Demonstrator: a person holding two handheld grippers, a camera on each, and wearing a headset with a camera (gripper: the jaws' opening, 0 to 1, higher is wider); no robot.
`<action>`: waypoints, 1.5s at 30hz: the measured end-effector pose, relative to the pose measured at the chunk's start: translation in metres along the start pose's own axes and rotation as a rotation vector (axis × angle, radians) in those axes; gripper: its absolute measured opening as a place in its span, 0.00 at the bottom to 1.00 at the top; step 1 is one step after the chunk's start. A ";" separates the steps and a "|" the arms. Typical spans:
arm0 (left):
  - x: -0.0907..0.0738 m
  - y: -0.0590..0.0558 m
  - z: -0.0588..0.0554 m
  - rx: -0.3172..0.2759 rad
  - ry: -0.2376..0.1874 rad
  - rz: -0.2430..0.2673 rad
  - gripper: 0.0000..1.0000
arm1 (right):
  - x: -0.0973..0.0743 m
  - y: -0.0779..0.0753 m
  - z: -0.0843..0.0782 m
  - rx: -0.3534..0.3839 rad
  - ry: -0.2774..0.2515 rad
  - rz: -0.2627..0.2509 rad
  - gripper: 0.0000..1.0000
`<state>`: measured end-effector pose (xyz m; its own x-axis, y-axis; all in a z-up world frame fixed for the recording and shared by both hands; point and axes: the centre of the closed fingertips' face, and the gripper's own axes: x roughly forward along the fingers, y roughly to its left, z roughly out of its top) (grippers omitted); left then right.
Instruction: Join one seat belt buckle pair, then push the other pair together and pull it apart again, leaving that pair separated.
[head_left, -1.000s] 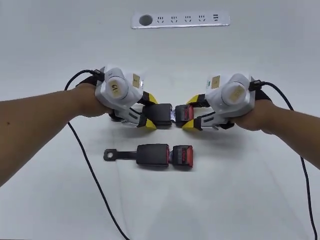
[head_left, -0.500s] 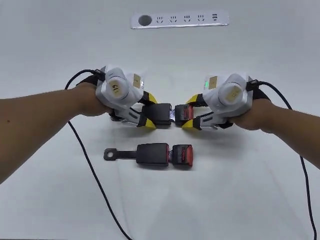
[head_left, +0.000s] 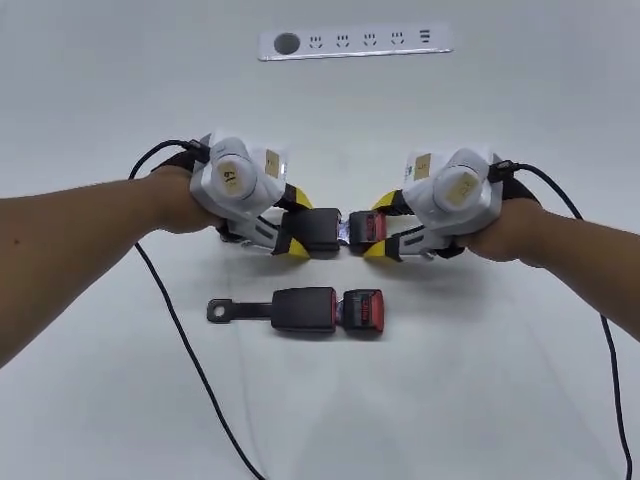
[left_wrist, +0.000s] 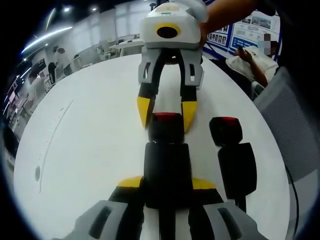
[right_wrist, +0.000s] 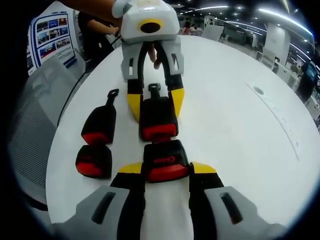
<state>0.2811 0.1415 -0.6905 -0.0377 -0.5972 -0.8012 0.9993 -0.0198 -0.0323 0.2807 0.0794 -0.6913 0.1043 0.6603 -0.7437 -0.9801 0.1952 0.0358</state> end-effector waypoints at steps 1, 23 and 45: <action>0.000 0.000 0.000 0.000 0.000 0.000 0.34 | 0.000 -0.002 -0.001 0.001 0.001 -0.001 0.32; 0.000 -0.002 0.002 -0.009 0.000 0.004 0.34 | -0.024 -0.003 -0.031 0.013 -0.011 -0.002 0.33; -0.001 -0.002 0.002 -0.023 -0.013 0.010 0.34 | -0.054 -0.010 -0.062 0.033 -0.010 -0.017 0.33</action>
<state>0.2791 0.1404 -0.6881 -0.0278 -0.6079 -0.7935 0.9992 0.0046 -0.0385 0.2741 -0.0028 -0.6924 0.1229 0.6636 -0.7379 -0.9721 0.2302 0.0452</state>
